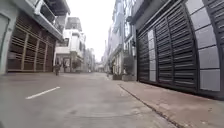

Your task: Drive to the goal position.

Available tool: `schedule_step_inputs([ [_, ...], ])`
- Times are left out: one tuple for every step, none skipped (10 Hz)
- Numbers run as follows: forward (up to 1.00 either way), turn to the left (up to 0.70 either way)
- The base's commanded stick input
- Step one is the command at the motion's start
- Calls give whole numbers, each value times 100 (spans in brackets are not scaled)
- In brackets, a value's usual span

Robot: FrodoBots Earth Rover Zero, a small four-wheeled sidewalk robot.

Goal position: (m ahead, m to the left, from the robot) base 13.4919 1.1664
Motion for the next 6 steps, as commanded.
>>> schedule_step_inputs([
  [47, 1],
  [47, 1],
  [47, 1],
  [47, 1],
  [47, 1],
  [47, 1],
])
